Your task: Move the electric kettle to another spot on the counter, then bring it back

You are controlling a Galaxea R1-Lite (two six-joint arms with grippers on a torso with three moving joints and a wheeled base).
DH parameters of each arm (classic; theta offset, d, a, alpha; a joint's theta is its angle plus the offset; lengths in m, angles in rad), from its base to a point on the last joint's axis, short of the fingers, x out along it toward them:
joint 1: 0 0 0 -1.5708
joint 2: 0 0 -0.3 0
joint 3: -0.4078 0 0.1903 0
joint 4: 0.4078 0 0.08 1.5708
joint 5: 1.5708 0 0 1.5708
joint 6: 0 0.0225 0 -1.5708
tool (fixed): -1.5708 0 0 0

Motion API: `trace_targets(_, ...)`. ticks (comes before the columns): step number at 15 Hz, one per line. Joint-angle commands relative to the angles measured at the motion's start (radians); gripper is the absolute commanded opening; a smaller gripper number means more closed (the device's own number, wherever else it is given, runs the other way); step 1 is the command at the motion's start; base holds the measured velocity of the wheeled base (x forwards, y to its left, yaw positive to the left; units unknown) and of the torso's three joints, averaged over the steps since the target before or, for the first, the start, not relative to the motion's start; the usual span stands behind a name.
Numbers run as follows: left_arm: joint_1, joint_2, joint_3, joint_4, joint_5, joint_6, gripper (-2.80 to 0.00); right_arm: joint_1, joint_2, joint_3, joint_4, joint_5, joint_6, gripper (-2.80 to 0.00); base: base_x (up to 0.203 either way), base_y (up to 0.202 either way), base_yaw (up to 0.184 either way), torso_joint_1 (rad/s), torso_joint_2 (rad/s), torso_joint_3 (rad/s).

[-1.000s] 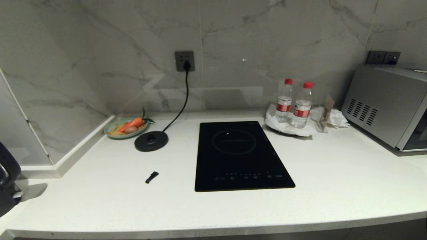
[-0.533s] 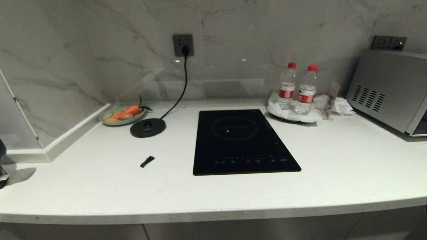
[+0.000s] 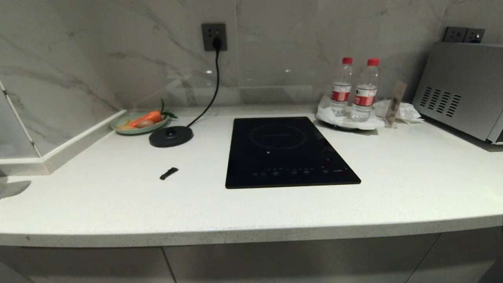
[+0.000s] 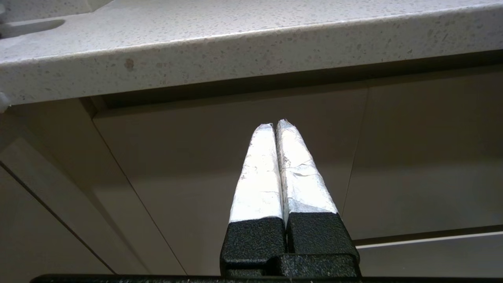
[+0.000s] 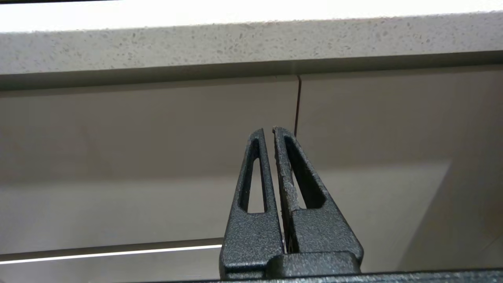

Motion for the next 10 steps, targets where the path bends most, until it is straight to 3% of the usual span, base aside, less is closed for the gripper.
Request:
trace_targets(1,0.0,0.002,0.0,0.0,0.0,0.0,-2.8,0.0,0.0,0.0,0.0,0.001,-0.001,-2.8,0.0,0.0,0.0,-0.002,0.03,0.041)
trace_targets(10,0.0,0.002,0.0,-0.001,0.005,-0.018,-2.8,0.0,0.0,0.0,0.0,0.0,0.002,-2.8,0.0,0.0,0.0,0.0,0.0,0.003)
